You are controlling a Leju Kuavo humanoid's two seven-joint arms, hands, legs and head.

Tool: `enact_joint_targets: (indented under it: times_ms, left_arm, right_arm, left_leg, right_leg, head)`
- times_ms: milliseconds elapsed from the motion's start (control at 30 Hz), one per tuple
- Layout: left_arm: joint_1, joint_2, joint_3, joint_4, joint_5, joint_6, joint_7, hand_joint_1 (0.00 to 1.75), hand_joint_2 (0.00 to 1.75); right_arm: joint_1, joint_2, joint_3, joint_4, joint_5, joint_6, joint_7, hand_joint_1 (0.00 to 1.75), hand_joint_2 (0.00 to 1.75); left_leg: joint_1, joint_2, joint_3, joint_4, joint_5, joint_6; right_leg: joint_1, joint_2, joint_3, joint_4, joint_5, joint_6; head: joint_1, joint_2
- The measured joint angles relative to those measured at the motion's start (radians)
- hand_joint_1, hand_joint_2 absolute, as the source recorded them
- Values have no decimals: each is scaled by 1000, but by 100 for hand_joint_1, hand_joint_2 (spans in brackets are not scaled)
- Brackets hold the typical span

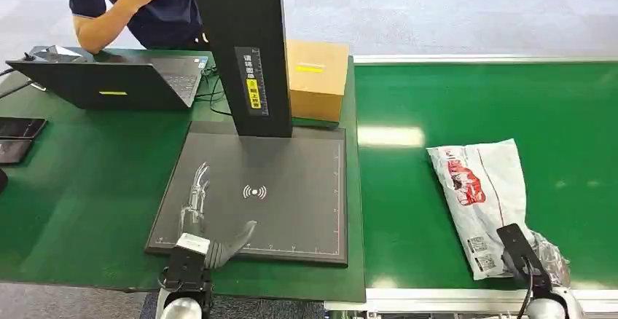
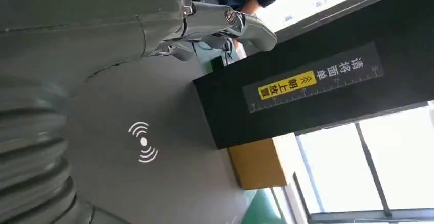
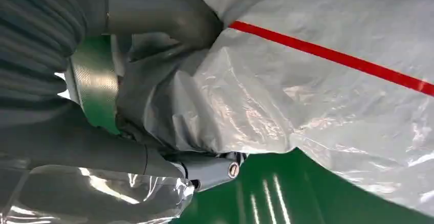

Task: Moved the parcel from conveyor to table for the left to box.

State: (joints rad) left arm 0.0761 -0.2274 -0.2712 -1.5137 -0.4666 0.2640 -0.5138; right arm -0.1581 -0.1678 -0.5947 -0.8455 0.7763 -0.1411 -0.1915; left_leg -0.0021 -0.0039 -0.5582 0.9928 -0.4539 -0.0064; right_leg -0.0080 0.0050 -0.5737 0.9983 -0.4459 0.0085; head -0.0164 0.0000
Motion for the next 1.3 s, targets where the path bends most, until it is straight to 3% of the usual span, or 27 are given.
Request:
enact_joint_targets:
  times_ms: [333,700,967,1300]
  left_arm:
    - [11,-8,8,-10,-13,-12,2,0,175]
    - [10,-19,14,-11,-20,-7,-1,0,175]
    - [14,-21,18,-11,-16,4,-16,0,175]
    - [22,-21,23,-10,-4,36,-41,0,175]
  right_arm:
    - [109,118,32,-282,-35,-4,-46,173,175]
    - [151,193,226,-675,-120,-98,-105,173,175]
    - [123,185,405,-810,-134,-141,-129,169,175]
    - [-13,137,631,-783,-140,-143,-132,164,175]
  left_leg:
    - [0,-2,-4,-1,0,-1]
    - [0,-2,-6,-1,1,0]
    - [0,-2,-6,-1,1,0]
    - [0,-2,-7,0,2,0]
  right_leg:
    - [0,-2,-4,1,-1,0]
    - [-1,-2,-6,1,-1,0]
    - [-1,-2,-6,1,-1,0]
    - [-1,-2,-6,2,0,0]
  head:
    - [0,0]
    - [0,0]
    - [0,0]
    - [-1,0]
